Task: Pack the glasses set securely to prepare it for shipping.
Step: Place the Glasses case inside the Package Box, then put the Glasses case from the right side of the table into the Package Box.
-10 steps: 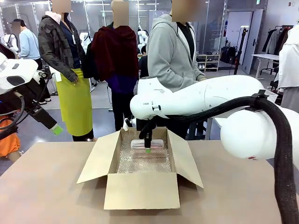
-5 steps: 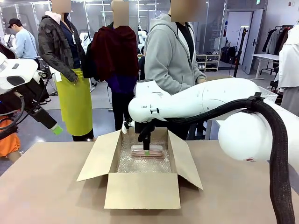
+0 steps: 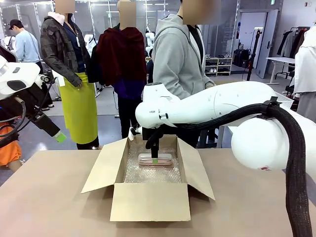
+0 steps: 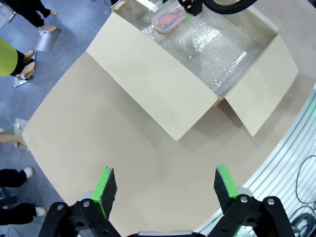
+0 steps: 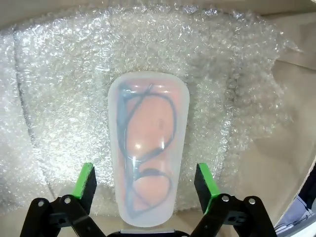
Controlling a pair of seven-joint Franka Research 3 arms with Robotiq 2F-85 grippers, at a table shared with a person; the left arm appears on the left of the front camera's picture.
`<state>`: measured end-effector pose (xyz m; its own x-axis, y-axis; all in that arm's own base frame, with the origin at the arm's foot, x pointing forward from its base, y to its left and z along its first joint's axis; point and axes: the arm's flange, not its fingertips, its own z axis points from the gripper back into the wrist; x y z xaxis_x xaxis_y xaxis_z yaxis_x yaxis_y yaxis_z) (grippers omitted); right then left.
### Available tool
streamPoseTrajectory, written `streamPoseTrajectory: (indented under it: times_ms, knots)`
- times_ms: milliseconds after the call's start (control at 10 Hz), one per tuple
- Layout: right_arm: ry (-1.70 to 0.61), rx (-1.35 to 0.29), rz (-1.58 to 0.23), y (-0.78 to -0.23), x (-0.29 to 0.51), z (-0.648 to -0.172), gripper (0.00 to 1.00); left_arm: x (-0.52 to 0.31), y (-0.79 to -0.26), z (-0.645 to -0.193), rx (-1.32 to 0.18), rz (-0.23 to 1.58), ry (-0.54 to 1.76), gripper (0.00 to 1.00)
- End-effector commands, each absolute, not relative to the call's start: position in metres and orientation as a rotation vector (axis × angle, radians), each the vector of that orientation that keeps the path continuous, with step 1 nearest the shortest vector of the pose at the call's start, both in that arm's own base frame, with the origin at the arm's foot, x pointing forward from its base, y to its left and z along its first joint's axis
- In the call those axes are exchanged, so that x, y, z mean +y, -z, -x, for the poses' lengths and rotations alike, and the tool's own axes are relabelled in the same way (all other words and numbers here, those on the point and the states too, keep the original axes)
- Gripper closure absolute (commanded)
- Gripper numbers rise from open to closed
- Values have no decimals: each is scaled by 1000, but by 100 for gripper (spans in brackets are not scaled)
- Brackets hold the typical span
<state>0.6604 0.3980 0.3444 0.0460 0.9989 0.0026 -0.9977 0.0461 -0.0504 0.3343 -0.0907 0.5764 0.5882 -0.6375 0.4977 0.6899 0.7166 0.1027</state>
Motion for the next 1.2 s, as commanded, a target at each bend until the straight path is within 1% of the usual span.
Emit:
streamPoseTrajectory:
  times_ms: [0, 1000, 1100]
  knots:
    - [-1523, -42, 39, -342, 399, -661, 0, -90, -576, -335, -559, 114, 783, 0]
    - [-1522, -37, 37, -342, 397, -661, 0, -90, -576, -335, -559, 114, 783, 0]
    - [-1483, -98, 51, -380, 386, -649, 0, -90, -576, -335, -559, 114, 783, 0]
